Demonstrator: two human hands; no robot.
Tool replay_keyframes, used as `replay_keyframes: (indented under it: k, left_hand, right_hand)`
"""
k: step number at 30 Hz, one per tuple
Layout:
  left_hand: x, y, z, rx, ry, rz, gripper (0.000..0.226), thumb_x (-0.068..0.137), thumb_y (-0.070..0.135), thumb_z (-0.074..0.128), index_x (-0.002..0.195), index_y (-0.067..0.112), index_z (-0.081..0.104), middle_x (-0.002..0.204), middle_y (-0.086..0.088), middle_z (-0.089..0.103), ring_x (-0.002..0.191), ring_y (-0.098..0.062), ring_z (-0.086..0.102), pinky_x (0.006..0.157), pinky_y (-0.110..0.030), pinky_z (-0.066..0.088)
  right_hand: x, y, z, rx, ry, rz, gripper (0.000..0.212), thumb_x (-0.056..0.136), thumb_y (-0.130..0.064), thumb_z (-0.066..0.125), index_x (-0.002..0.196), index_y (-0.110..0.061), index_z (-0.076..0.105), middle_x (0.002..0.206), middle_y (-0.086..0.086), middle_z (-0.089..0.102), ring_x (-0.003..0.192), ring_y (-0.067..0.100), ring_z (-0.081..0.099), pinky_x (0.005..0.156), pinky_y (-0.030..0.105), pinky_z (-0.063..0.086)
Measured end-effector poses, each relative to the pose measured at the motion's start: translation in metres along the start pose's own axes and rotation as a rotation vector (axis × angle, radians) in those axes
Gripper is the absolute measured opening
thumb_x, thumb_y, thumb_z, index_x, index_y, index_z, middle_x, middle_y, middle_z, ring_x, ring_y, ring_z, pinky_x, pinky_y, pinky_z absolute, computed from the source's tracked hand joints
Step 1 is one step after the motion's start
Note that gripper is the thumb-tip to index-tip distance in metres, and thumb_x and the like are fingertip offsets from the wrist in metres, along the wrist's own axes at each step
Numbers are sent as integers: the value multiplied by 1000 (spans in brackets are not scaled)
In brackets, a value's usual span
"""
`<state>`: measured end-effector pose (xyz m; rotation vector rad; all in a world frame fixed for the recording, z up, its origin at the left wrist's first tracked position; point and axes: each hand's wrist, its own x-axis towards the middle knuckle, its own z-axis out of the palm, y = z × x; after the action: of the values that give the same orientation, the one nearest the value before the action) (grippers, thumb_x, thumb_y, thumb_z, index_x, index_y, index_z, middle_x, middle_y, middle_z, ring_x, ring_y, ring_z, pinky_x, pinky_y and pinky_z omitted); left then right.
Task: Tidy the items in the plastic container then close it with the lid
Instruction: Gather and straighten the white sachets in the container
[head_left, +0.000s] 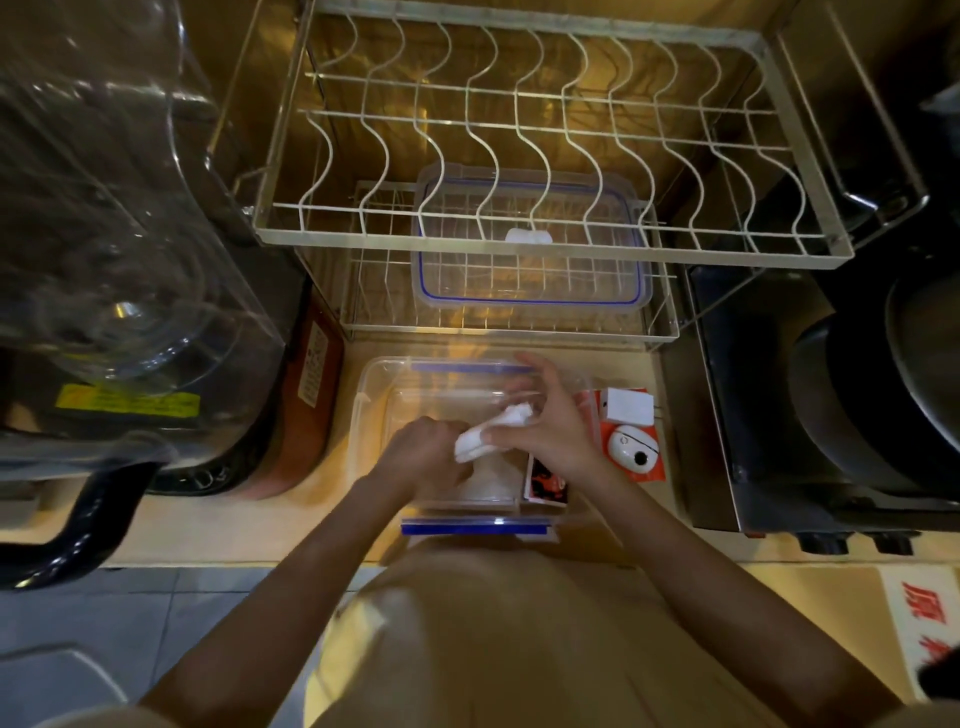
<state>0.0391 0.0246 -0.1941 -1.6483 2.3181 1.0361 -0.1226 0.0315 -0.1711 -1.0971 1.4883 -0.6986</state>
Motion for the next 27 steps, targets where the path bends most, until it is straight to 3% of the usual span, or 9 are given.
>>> replay_keyframes:
  k: [4,6,10,13,19,22,27]
  left_hand:
    - [-3,-13,0,301,-76,22,29,83,32,59,108,18,58,104,-7,67,93,-24,62,75,-34,48]
    - [-5,-18,4,347,-72,40,28,82,30,59,107,18,58,103,-8,67,93,-24,63,77,-35,50]
    - [-8,-15,6,361,-83,51,28,82,26,59,109,19,58,103,-7,67,92,-24,62,72,-33,47]
    - [-12,-18,9,325,-85,50,34,80,29,62,113,21,55,107,-5,66,95,-22,61,72,-32,46]
    - [-25,-25,11,228,-22,62,51,82,48,55,127,24,48,128,-1,59,111,-20,57,90,-37,47]
    - [-33,-26,12,159,-14,34,46,91,42,44,132,22,44,136,-3,53,114,-24,55,95,-39,45]
    - [-40,-23,19,98,34,14,43,97,39,30,132,20,46,142,-2,47,125,-22,47,104,-38,38]
  right_hand:
    - [-7,-1,-3,-627,-285,-208,49,78,-24,73,124,-17,55,122,3,57,114,19,53,94,34,47]
    - [-11,-2,5,-886,-412,-265,47,83,-29,66,126,-15,52,126,6,57,115,21,52,97,37,45]
    - [-5,10,31,-1222,-459,-200,42,87,-32,59,122,-12,49,123,10,59,109,27,57,88,38,45]
    - [3,20,40,-1199,-448,-131,38,89,-34,59,120,-13,53,121,10,60,109,27,57,88,37,45]
    - [8,29,39,-1181,-468,-60,38,89,-26,58,123,-11,53,121,12,60,109,27,57,93,40,49]
    - [6,29,37,-1130,-481,-44,38,86,-25,62,120,-10,56,117,11,61,105,26,58,90,37,50]
    - [2,25,35,-977,-469,-39,51,80,-39,67,121,-10,55,118,10,59,105,25,56,86,34,47]
